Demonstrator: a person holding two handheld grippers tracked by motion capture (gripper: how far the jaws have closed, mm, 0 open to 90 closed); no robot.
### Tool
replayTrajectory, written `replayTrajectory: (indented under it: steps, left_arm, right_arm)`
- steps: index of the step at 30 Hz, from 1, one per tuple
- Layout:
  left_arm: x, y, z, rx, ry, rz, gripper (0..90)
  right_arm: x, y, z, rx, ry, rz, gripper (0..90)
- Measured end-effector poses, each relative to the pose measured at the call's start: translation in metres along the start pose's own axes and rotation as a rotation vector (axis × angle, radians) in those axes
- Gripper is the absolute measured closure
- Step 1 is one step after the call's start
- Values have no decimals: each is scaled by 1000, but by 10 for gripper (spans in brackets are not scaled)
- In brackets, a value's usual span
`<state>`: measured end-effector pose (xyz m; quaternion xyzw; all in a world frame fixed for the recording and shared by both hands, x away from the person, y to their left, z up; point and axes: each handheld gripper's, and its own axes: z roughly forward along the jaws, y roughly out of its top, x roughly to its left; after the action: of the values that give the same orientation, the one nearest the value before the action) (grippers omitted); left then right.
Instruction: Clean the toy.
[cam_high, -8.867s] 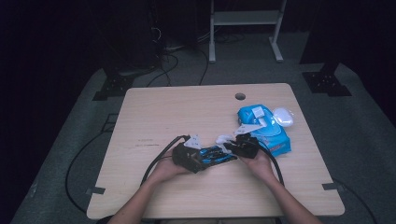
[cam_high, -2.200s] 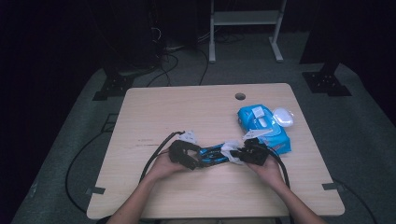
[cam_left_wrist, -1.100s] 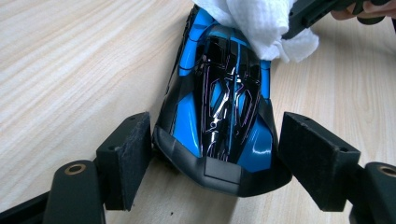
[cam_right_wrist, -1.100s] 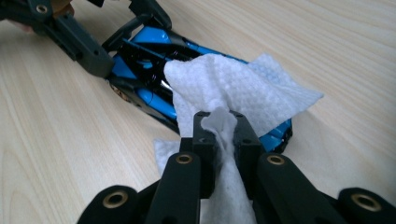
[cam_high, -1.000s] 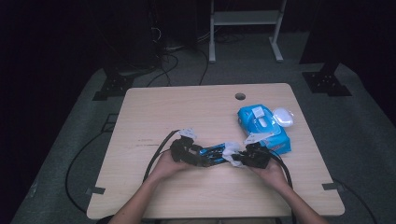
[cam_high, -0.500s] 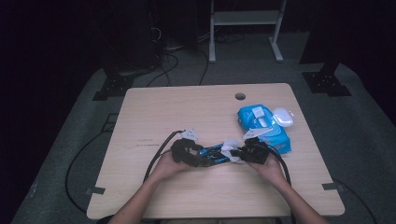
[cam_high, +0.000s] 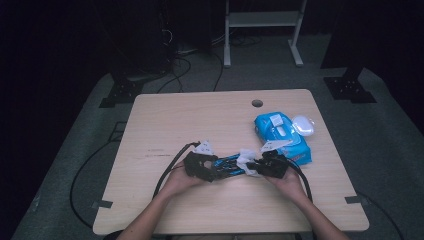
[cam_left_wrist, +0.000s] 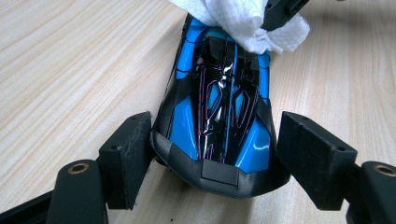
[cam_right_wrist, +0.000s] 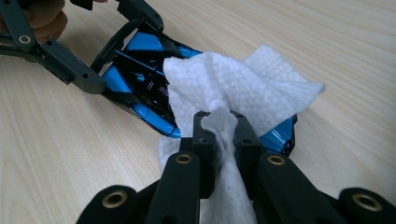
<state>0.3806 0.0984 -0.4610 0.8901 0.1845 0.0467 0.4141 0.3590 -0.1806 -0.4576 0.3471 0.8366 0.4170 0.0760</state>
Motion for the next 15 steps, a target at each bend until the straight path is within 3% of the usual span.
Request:
replayTrajectory:
  steps: [4, 8, 15]
  left_arm:
    - [-3, 1, 0, 1, 15, 15, 270]
    - [-7, 1, -1, 2, 36, 56, 271]
    - [-15, 1, -2, -3, 77, 122, 272]
  right_arm:
    - [1, -1, 0, -8, -3, -3, 824]
    - [1, -4, -1, -22, 0, 2, 823]
    - [0, 1, -6, 6, -20, -5, 822]
